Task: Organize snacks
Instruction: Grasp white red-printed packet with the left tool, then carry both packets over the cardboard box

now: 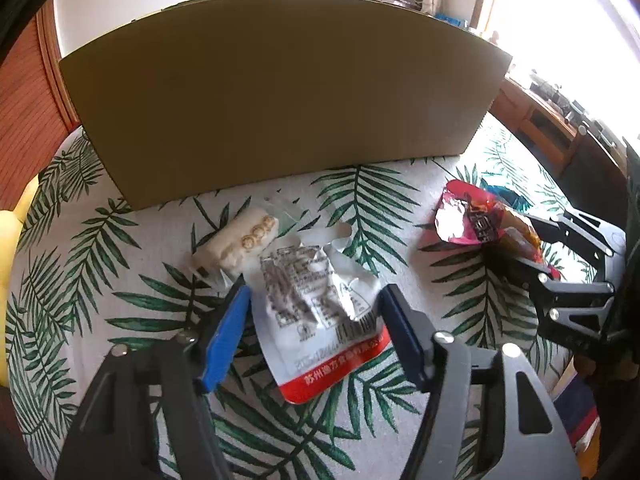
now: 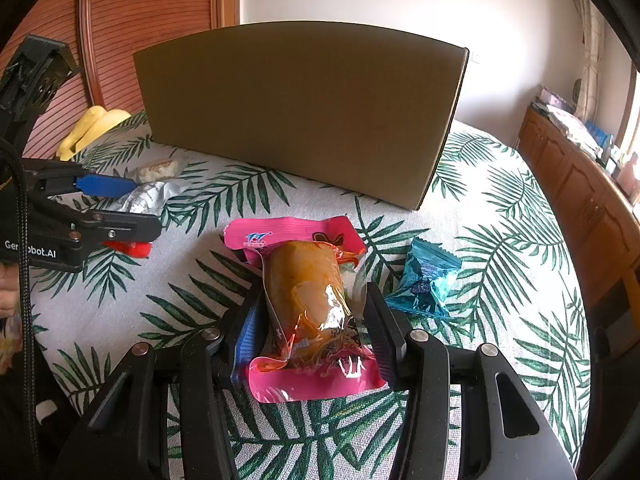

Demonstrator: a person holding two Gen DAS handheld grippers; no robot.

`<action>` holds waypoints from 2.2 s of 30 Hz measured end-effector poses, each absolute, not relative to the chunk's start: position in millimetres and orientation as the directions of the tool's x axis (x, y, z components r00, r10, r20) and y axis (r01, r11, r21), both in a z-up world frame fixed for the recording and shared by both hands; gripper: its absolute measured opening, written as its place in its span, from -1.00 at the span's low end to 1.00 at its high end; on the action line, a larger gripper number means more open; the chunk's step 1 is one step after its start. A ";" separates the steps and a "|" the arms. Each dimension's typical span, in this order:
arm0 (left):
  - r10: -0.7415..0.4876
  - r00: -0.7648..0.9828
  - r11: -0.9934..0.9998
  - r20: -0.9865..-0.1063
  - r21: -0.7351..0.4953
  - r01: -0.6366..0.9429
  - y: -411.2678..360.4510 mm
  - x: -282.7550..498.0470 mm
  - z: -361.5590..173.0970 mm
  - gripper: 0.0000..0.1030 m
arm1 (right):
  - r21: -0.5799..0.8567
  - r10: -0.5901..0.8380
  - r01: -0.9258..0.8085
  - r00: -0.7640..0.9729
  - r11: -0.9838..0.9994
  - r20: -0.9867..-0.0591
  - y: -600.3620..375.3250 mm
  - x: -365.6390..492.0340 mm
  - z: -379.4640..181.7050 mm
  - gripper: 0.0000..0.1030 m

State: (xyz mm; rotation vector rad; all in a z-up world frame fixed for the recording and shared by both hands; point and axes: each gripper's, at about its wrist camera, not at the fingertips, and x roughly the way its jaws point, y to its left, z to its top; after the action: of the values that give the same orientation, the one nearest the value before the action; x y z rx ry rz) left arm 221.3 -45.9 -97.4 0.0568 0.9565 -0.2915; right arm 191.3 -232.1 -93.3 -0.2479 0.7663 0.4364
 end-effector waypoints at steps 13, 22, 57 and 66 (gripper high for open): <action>-0.297 0.548 0.936 -0.782 -0.123 0.331 -43.8 200.5 -94.8 0.01 | -0.069 0.282 -0.463 0.645 0.884 -0.710 -231.2 187.9 -91.8 -0.14; -0.368 0.569 0.915 -0.736 -0.175 0.365 -43.9 177.5 -76.9 0.02 | -0.042 0.304 -0.453 0.662 0.891 -0.685 -237.6 176.0 -85.1 -0.18; -0.347 0.742 0.929 -0.573 -0.103 0.356 -26.0 201.8 20.2 0.04 | -0.042 0.352 -0.448 0.753 0.893 -0.555 -231.4 187.1 10.7 -0.18; -0.336 0.737 0.938 -0.587 -0.134 0.320 -16.9 240.9 24.9 0.05 | -0.021 0.345 -0.425 0.762 0.905 -0.548 -231.7 221.5 33.5 -0.18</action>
State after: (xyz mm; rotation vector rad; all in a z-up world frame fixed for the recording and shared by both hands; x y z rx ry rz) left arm 240.9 -16.9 24.9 -0.0245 0.6489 -0.3602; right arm 221.5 -231.7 33.5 -0.1478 0.5662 0.4208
